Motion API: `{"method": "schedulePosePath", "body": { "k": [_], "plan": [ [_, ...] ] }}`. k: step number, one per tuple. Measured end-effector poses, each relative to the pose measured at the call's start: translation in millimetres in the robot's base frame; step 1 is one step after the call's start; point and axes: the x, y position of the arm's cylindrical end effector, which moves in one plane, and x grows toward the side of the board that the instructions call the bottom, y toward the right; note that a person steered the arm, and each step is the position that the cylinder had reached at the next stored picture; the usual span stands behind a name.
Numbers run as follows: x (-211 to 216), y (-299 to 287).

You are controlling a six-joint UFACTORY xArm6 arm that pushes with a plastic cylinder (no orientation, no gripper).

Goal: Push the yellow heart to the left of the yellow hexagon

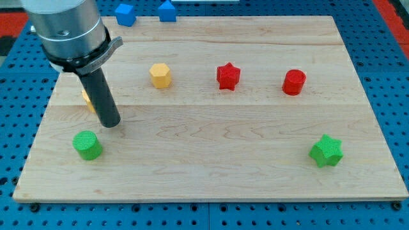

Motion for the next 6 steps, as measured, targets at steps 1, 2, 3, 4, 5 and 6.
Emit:
{"method": "schedulePosePath", "body": {
  "k": [1, 2, 3, 4, 5, 6],
  "plan": [
    [-47, -26],
    [-56, -27],
    [-34, -56],
    [-56, -72],
    [-61, -53],
    [-82, -43]
  ]
}}
